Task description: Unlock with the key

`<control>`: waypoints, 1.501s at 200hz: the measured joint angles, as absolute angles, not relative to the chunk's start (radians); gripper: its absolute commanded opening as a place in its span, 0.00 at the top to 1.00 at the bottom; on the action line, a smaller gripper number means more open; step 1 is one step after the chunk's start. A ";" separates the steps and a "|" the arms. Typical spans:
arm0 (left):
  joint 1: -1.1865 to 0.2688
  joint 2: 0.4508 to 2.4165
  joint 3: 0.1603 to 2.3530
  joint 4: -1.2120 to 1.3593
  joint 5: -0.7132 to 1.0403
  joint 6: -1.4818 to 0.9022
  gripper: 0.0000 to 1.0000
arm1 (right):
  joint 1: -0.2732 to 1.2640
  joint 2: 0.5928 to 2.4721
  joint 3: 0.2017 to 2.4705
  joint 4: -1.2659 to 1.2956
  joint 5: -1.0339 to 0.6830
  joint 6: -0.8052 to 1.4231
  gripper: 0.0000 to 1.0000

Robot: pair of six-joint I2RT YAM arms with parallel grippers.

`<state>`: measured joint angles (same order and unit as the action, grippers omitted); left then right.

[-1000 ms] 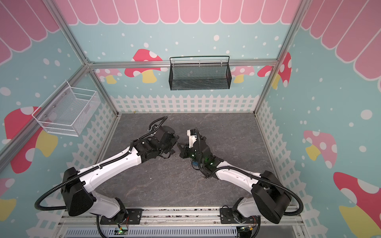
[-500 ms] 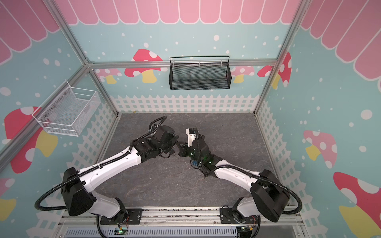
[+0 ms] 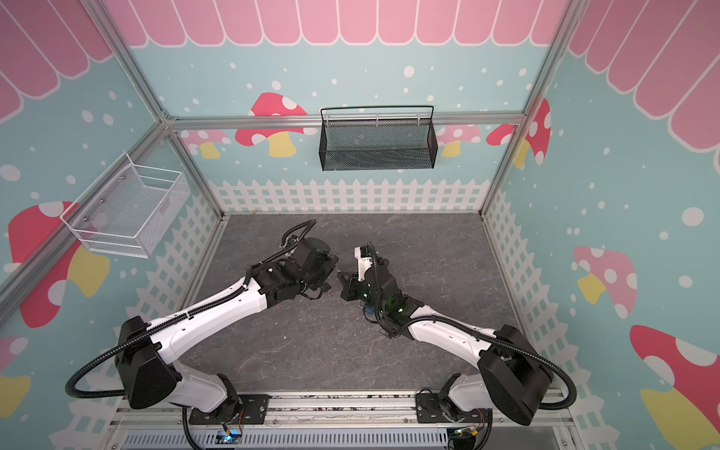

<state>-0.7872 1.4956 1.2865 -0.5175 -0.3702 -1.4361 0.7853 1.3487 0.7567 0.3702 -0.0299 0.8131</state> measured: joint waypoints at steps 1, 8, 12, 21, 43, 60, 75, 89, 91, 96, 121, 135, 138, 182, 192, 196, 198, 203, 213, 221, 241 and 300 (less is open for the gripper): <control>-0.787 1.496 1.287 -0.517 -0.370 -1.436 1.00 | 0.785 1.349 0.757 0.370 -0.030 0.813 1.00; -0.787 1.496 1.287 -0.518 -0.370 -1.436 1.00 | 0.785 1.349 0.757 0.370 -0.030 0.811 1.00; -0.787 1.496 1.287 -0.517 -0.370 -1.436 1.00 | 0.785 1.349 0.757 0.370 -0.030 0.809 1.00; -0.787 1.496 1.287 -0.518 -0.370 -1.436 1.00 | 0.785 1.349 0.757 0.370 -0.030 0.805 1.00; -0.787 1.496 1.287 -0.517 -0.370 -1.436 1.00 | 0.785 1.349 0.764 0.367 -0.030 0.800 1.00; -0.787 1.496 1.287 -0.518 -0.370 -1.436 1.00 | 0.785 1.352 0.771 0.366 -0.030 0.797 1.00; -0.787 1.496 1.287 -0.517 -0.369 -1.436 1.00 | 0.785 1.357 0.777 0.366 -0.029 0.797 1.00; -0.787 1.496 1.287 -0.517 -0.369 -1.436 1.00 | 0.785 1.363 0.781 0.366 -0.026 0.797 1.00; -0.787 1.496 1.287 -0.518 -0.369 -1.436 1.00 | 0.785 1.364 0.781 0.366 -0.026 0.797 1.00; -0.787 1.496 1.287 -0.517 -0.369 -1.436 1.00 | 0.785 1.364 0.781 0.366 -0.025 0.797 1.00; -0.787 1.496 1.286 -0.517 -0.366 -1.436 1.00 | 0.785 1.368 0.781 0.366 -0.025 0.797 1.00; -0.787 1.496 1.285 -0.517 -0.367 -1.436 1.00 | 0.785 1.368 0.784 0.365 -0.025 0.797 1.00; -0.787 1.496 1.285 -0.517 -0.366 -1.436 1.00 | 0.785 1.368 0.784 0.365 -0.025 0.797 1.00; -0.786 1.495 1.284 -0.507 -0.367 -1.436 1.00 | 0.785 1.368 0.796 0.363 -0.027 0.797 1.00; -0.786 1.495 1.284 -0.506 -0.366 -1.436 1.00 | 0.785 1.368 0.796 0.362 -0.027 0.797 1.00; -0.786 1.495 1.284 -0.506 -0.366 -1.436 1.00 | 0.785 1.369 0.796 0.362 -0.027 0.797 1.00; -0.786 1.495 1.284 -0.506 -0.366 -1.436 1.00 | 0.785 1.369 0.796 0.362 -0.027 0.797 1.00; -0.786 1.495 1.284 -0.505 -0.365 -1.436 1.00 | 0.785 1.370 0.796 0.362 -0.027 0.797 1.00; -0.786 1.495 1.284 -0.503 -0.366 -1.436 1.00 | 0.785 1.374 0.798 0.363 -0.026 0.797 1.00; -0.785 1.495 1.284 -0.504 -0.365 -1.436 1.00 | 0.785 1.377 0.800 0.363 -0.026 0.797 1.00; -0.783 1.495 1.284 -0.503 -0.362 -1.436 1.00 | 0.785 1.379 0.800 0.363 -0.025 0.798 1.00; -0.781 1.495 1.284 -0.494 -0.356 -1.436 1.00 | 0.785 1.381 0.831 0.319 -0.013 0.789 1.00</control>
<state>-0.7811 1.4952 1.2842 -0.4942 -0.3565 -1.4357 0.7853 1.3811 0.8310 0.3187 -0.0132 0.7895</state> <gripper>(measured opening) 0.207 0.048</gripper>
